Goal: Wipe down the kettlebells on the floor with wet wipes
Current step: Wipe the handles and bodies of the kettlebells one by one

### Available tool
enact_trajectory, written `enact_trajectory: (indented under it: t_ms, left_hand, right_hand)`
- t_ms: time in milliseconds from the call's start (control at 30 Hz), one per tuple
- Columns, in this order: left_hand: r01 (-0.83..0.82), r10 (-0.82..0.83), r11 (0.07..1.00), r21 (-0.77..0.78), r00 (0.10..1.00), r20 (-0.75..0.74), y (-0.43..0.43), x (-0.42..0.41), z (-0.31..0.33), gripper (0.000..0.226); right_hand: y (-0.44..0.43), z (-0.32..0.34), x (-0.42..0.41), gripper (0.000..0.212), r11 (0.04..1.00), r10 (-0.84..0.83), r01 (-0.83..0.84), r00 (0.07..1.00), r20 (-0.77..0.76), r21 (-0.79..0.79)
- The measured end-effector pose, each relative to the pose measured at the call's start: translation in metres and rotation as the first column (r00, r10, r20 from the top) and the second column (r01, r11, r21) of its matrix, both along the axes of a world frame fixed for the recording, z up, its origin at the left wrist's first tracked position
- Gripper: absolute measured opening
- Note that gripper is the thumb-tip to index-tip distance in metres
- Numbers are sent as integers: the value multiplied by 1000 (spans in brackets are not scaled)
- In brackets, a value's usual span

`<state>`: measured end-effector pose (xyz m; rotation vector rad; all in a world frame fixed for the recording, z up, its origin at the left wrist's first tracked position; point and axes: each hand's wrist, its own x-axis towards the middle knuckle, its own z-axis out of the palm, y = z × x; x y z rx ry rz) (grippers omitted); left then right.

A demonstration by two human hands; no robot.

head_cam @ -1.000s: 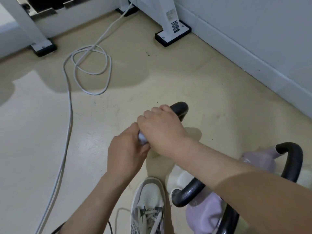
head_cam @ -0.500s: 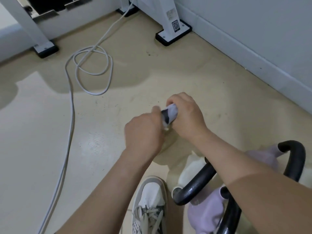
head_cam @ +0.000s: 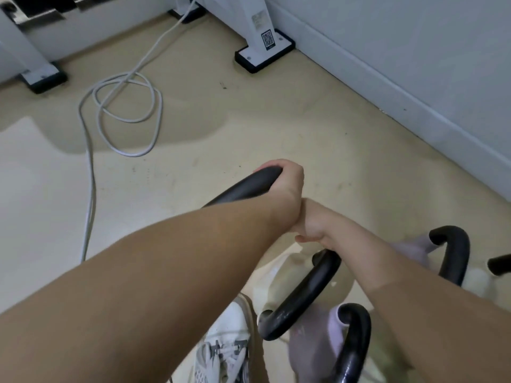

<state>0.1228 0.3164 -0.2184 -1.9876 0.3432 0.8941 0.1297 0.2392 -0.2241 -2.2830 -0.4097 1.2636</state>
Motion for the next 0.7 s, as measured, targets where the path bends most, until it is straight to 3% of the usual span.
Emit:
enact_trajectory:
  t_ms: [67,100,167,234,334,434,501,568,634,701]
  left_hand:
    - [-81,86,989,-127,996,32,0,4,11,33]
    - [-158,179,960,-231,981,70,2,7,16,29]
    - [-323,429,829,-457,891,148,10,2,30,23]
    - [-353,633,640,-682,746,207,18,-16,44,21]
    - [-253,801,464,-849,529,280,28,-60,46,18]
    - [-121,835,497,-859,336,436,41,-106,31,7]
    - [31,840,507,-861,206,502,52,-129,11,13]
    - [162,927,349,-923,82,365,61,-153,-9,15]
    - [276,997,54,-960,-64,37,63,-164,-21,20]
    - [445,932,-180,-877,-208,-297,62,-163,-31,20]
  right_hand:
    - [0,1,8,32,996,-21,2,978,206,89]
    - [1,2,12,42,981,-83,38,968,236,188]
    - [4,10,15,61,927,-167,81,963,210,365]
    - [9,20,16,68,907,-99,-26,957,273,420]
    - [22,41,14,62,884,147,-306,900,411,353]
    - [28,50,5,67,829,434,-537,793,427,154]
    - [25,54,1,73,826,492,-553,801,340,110]
    - [26,57,-3,73,832,491,-547,801,342,87]
    - [31,59,-6,69,814,520,-581,731,442,5]
    - [37,57,-6,54,831,488,-556,727,484,-3]
